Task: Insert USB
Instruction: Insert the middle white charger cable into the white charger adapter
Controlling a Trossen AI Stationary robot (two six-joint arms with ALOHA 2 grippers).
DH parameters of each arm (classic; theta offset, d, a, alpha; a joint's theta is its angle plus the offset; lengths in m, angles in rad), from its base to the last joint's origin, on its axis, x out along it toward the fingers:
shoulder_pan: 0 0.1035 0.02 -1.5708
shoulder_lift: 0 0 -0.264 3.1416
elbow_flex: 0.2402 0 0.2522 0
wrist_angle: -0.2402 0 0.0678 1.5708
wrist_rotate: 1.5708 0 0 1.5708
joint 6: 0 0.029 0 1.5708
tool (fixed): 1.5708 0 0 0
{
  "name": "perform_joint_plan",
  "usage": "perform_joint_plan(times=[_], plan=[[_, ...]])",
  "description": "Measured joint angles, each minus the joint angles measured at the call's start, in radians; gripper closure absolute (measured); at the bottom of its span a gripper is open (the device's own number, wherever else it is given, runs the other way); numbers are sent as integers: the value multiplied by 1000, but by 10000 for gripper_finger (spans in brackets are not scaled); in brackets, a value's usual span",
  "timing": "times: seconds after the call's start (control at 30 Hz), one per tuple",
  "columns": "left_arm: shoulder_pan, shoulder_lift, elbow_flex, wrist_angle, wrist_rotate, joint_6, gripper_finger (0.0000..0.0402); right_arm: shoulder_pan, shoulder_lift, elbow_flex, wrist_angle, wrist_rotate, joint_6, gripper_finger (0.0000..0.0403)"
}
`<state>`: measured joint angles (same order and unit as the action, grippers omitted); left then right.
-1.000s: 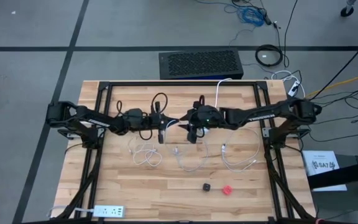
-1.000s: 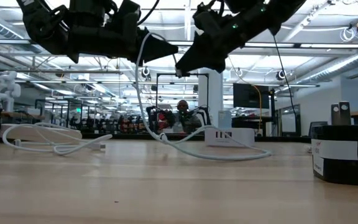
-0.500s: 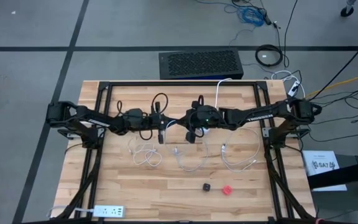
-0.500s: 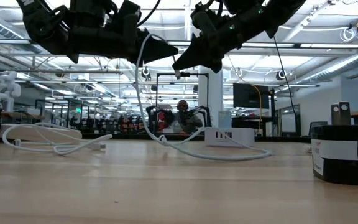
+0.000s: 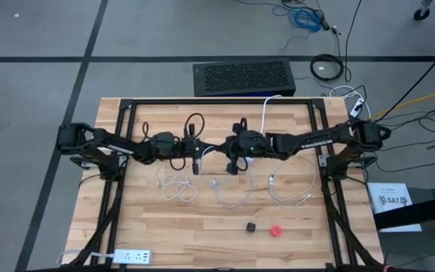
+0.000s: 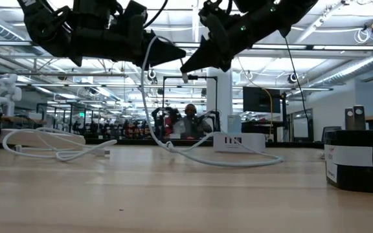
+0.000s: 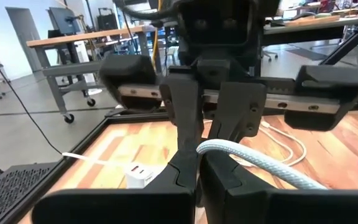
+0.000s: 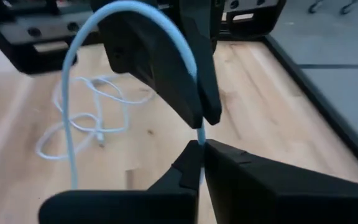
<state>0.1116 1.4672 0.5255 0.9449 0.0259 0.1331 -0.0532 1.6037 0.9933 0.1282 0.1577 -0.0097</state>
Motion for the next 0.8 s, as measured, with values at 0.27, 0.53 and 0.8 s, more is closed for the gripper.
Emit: perform_joint_plan(times=[0.27,0.53,0.8], plan=[[16,55,109,-141,2,22,396,-21,-12,-47,-52,74,-63,403],[49,212,236,-125,33,7,396,-76,-124,-236,44,107,-61,403],[53,317,358,-145,34,7,396,-127,-202,-456,310,106,-61,403]])
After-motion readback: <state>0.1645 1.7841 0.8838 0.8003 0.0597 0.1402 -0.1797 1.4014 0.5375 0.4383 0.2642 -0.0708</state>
